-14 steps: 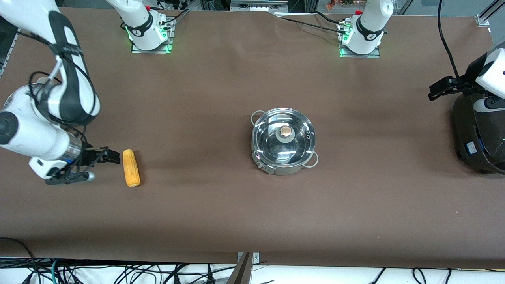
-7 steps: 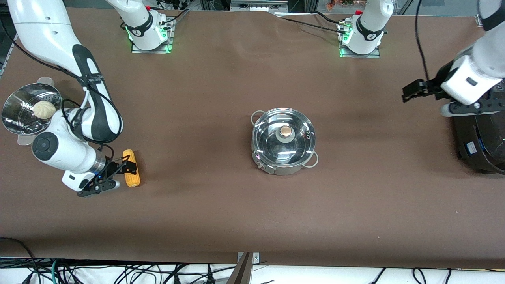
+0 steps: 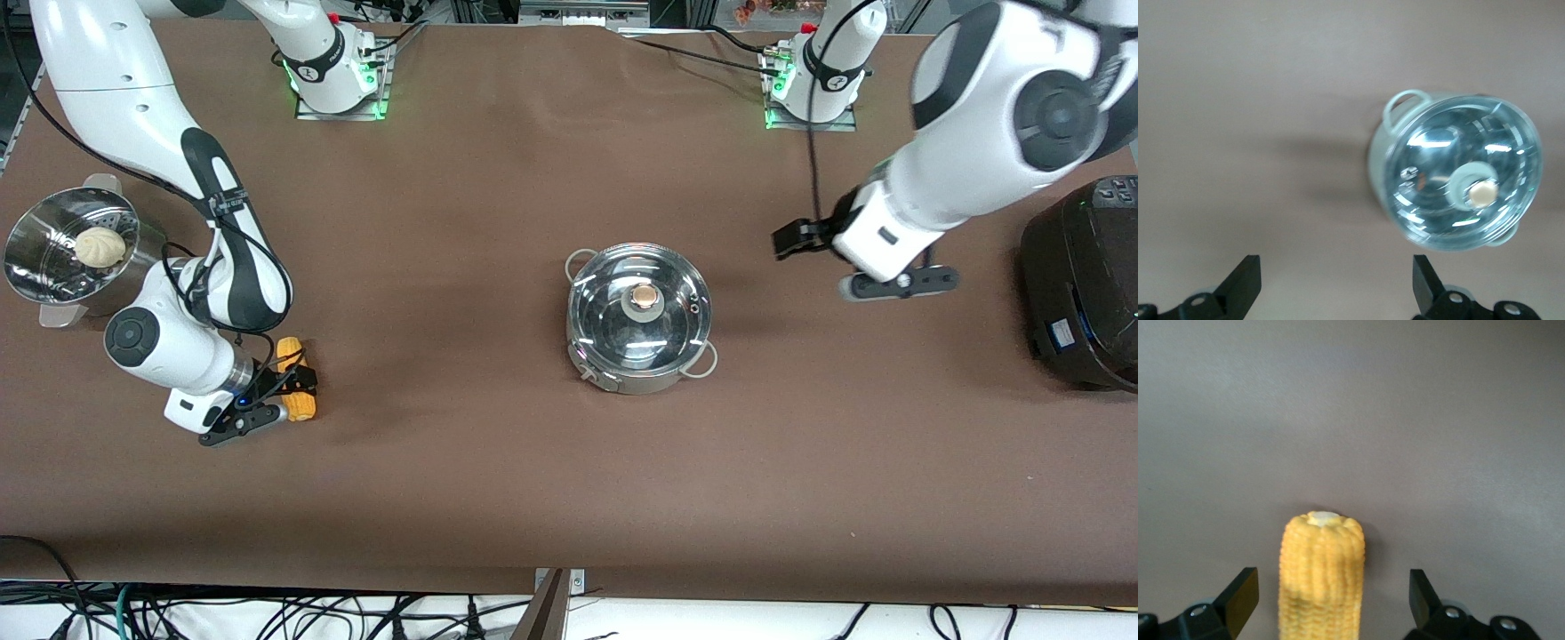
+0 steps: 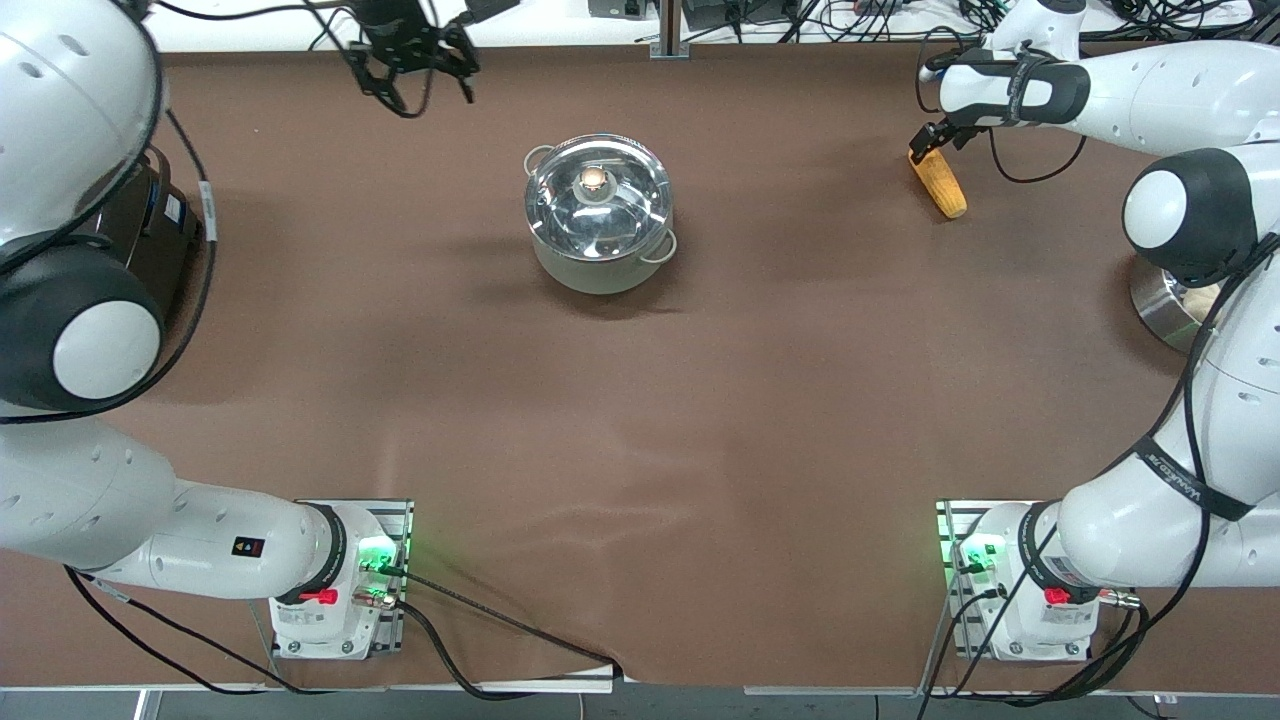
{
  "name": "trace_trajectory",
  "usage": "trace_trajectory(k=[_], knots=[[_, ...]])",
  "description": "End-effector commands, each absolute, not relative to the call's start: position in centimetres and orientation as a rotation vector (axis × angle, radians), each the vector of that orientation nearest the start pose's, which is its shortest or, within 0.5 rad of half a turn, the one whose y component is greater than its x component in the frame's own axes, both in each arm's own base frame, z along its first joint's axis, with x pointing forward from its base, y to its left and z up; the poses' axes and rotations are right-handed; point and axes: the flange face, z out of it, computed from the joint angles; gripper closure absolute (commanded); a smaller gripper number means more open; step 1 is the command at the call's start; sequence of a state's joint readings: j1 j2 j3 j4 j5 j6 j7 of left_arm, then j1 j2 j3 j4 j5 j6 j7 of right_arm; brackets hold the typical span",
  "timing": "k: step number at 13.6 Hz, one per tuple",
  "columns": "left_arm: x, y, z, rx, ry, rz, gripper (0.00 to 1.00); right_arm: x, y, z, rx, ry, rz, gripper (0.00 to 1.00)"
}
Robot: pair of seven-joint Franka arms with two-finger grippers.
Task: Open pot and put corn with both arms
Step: 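Lower the left gripper onto the glass lid knob and grasp it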
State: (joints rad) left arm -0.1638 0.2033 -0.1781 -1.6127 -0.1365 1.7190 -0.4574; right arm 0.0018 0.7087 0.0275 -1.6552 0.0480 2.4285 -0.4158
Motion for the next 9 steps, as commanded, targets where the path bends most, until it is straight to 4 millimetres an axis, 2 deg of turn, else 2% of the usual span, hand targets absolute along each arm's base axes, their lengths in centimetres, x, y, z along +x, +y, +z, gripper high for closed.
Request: trace_trajectory(k=[1, 5, 7, 9], knots=[[58.6, -26.0, 47.2, -3.277, -0.248, 0.239, 0.00, 68.4, 0.7, 19.4, -3.015, -0.659, -0.131, 0.00], [56.7, -33.7, 42.9, -3.247, -0.308, 0.274, 0.00, 67.3, 0.7, 17.9, -3.020, -0.658, -0.142, 0.00], [55.8, -36.5, 40.8, -3.241, -0.272, 0.269, 0.00, 67.1, 0.8, 17.6, -3.019, -0.657, -0.142, 0.00], [55.5, -38.4, 39.4, -3.226, -0.232, 0.253, 0.01, 67.1, 0.9, 17.6, -3.020, -0.655, -0.142, 0.00]])
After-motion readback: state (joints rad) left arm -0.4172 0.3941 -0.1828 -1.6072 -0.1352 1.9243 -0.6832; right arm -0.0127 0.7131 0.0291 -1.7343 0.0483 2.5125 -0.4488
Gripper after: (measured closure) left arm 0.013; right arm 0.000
